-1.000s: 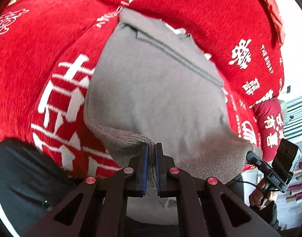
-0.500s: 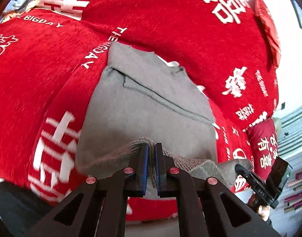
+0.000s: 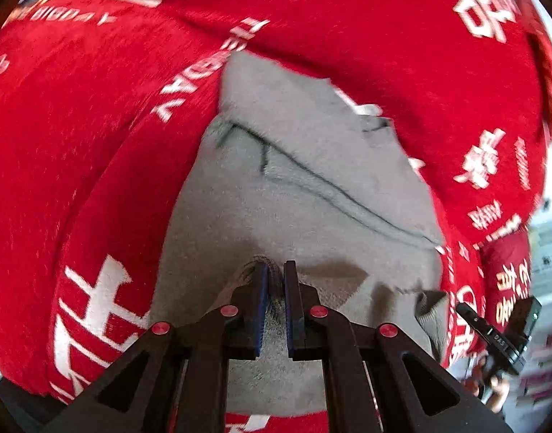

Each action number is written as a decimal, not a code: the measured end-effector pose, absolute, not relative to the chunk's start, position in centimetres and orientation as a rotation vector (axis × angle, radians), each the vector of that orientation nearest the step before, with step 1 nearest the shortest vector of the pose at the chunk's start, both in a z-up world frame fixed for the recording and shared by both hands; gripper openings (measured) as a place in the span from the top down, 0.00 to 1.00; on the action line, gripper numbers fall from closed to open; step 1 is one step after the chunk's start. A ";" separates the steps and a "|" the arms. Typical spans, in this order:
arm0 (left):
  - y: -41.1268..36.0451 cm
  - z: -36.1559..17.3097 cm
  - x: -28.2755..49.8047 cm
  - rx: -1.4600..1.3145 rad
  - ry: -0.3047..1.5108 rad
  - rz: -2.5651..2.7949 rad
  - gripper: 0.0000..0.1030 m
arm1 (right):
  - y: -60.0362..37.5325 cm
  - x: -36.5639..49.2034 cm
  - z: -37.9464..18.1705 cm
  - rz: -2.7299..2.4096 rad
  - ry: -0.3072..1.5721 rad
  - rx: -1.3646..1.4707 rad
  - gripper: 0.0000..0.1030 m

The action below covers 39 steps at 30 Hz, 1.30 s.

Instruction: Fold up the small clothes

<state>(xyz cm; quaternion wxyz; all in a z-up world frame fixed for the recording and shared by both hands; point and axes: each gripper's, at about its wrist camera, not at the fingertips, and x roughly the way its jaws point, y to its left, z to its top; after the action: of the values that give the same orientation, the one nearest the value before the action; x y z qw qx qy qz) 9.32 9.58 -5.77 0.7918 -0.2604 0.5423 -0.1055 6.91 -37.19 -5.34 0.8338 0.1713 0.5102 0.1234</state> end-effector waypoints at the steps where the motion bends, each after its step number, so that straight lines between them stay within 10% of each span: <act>1: 9.8 -5.4 9.1 -0.534 1.158 -0.231 0.92 | -36.6 6.3 -5.0 0.318 1.086 0.257 0.53; 3: 10.2 -4.6 8.8 -0.459 1.144 -0.199 0.92 | -35.5 5.0 -4.2 0.369 1.050 0.118 0.27; 22: 4.3 -4.4 8.1 -0.014 1.161 -0.567 0.91 | -28.2 5.3 -6.1 0.660 1.080 -0.193 0.27; 25: 2.4 -6.4 8.4 0.071 1.234 -0.576 0.05 | -28.4 5.5 -6.9 0.653 1.099 -0.194 0.29; 31: 1.2 -6.3 8.4 0.038 1.171 -0.563 0.18 | -29.4 6.2 -7.3 0.633 1.105 -0.135 0.85; 39: 3.0 -6.4 10.0 -0.131 1.193 -0.579 0.26 | -30.2 7.7 -7.8 0.598 1.143 -0.028 0.80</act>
<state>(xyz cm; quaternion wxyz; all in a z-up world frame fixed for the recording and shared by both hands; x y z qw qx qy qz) 10.00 2.98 -6.35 0.7860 -0.0606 0.5535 -0.2687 7.74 -30.25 -7.79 0.7990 -0.0130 0.5327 0.2788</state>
